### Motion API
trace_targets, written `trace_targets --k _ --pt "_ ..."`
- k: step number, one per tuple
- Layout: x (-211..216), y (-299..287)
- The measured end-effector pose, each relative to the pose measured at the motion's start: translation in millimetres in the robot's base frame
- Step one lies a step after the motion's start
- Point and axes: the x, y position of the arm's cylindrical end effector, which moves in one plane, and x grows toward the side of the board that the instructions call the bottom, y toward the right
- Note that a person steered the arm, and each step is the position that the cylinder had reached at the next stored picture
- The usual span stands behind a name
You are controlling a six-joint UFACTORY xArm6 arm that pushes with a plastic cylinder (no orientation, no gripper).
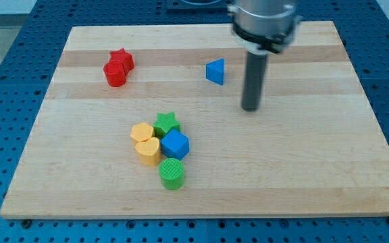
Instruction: Separate the blue cube from the group of blocks
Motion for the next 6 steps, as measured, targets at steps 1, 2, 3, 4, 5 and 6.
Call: trace_targets --k 1,2,3,4,5,6 --pt "61.6 19.2" --pt "126.7 14.0" --pt "153.7 -22.2" --pt "133.2 -77.1" --pt "104.5 -121.1" --pt "103.3 -156.5"
